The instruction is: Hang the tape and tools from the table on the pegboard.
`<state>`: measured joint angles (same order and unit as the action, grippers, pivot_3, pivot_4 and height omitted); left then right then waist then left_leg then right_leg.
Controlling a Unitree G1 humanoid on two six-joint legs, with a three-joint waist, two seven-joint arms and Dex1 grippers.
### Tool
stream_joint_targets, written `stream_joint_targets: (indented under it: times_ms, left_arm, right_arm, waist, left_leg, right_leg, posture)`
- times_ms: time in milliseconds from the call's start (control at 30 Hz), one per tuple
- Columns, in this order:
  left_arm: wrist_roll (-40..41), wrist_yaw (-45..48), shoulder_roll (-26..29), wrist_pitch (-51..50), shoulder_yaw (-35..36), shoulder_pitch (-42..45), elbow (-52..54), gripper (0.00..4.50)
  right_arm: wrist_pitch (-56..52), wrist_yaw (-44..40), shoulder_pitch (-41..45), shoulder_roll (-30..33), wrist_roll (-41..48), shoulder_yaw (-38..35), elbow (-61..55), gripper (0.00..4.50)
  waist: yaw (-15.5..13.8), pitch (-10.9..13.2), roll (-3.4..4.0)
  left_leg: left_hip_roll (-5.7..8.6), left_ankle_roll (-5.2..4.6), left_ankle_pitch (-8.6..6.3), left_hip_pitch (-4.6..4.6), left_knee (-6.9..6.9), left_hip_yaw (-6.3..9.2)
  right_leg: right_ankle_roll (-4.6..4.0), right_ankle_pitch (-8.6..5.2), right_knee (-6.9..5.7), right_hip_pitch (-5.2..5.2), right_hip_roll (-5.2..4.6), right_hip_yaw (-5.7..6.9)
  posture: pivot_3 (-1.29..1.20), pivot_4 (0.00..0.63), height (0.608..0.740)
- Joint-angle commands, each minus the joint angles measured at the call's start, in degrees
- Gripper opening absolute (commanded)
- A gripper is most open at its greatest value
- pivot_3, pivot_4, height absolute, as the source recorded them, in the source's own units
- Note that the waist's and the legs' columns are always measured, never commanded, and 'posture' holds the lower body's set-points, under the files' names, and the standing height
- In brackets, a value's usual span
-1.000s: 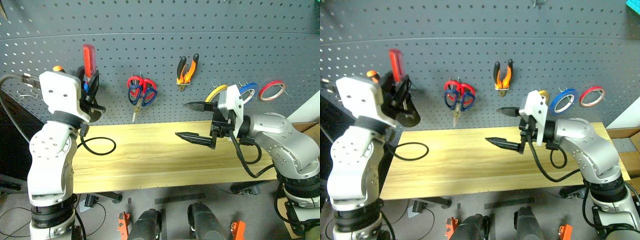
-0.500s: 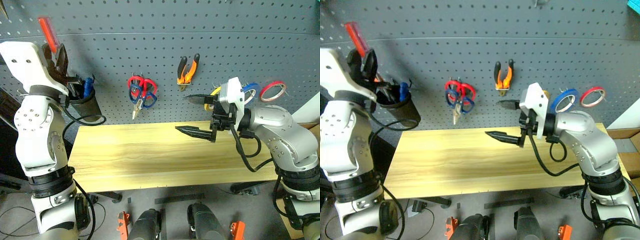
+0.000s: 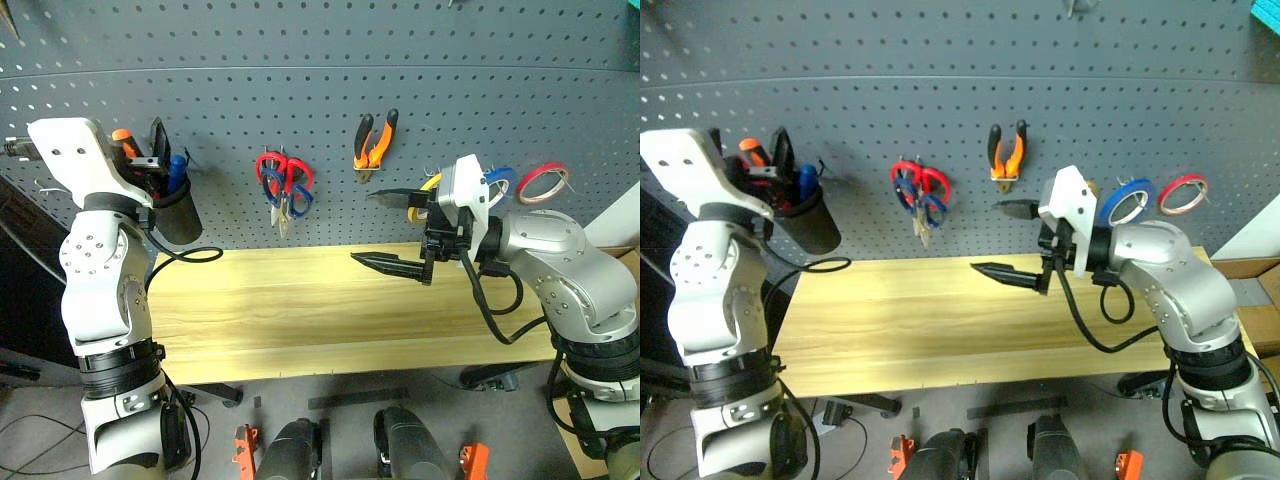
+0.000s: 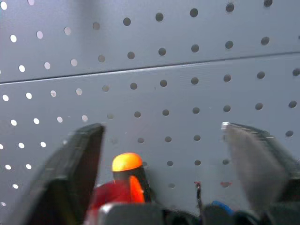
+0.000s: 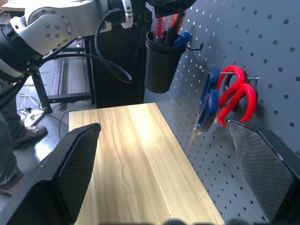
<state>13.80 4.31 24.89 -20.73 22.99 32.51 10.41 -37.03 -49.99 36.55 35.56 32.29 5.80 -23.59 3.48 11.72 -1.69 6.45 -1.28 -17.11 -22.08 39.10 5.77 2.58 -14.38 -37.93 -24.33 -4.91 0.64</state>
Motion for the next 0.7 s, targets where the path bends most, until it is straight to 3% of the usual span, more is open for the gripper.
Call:
stream_joint_targets:
  times_ms: [33,167,333,600,700]
  left_arm:
    - [3.8,2.3,0.9,-0.3,-0.9,3.3,7.2,4.36]
    - [10.9,6.9,1.0,-10.0,-4.5,-2.0,14.9,4.36]
    - [17.5,5.2,-1.3,-22.2,-8.3,-11.5,24.2,4.36]
    - [8.8,5.6,0.1,-19.4,-14.6,-26.7,26.3,4.36]
    - [3.7,7.0,0.7,-12.9,-16.1,-31.9,20.5,4.36]
  right_arm:
    - [-0.6,-0.6,-0.3,1.6,1.8,-3.0,-2.8,4.5]
    - [-2.7,-1.0,-2.3,4.1,4.7,-5.7,-5.0,4.5]
    - [-3.5,0.9,-4.8,5.1,5.0,-7.2,-6.2,4.5]
    - [-2.7,7.4,-15.4,3.5,3.1,-7.7,-7.7,4.5]
    - [0.2,14.6,-21.6,-2.4,-1.3,-6.4,-3.9,4.5]
  waist:
    - [0.0,-0.1,-0.16]
    - [0.0,-0.7,-0.13]
    - [0.4,-1.2,0.12]
    - [-0.2,-3.0,0.37]
    - [-0.4,-4.0,0.34]
  left_leg:
    - [0.0,0.0,0.0,0.0,0.0,0.0]
    - [0.01,0.0,-0.01,0.0,-0.03,-0.02]
    - [-0.04,0.01,-0.01,0.1,-0.05,-0.04]
    - [-0.12,0.17,0.1,0.31,-0.06,-0.1]
    - [-0.12,0.18,0.11,0.33,-0.07,-0.09]
  right_leg:
    - [0.0,0.0,0.0,0.0,0.0,0.0]
    - [0.0,0.0,0.04,0.02,-0.02,-0.01]
    - [0.0,0.0,-0.06,0.04,0.02,-0.07]
    - [-0.19,0.12,-0.1,0.17,0.11,-0.13]
    - [-0.22,0.18,-0.1,0.19,0.13,-0.15]
  posture:
    - [-0.18,0.125,0.74]
    - [-0.17,0.124,0.74]
    - [-0.16,0.118,0.74]
    - [-0.16,0.097,0.74]
    - [-0.17,0.074,0.74]
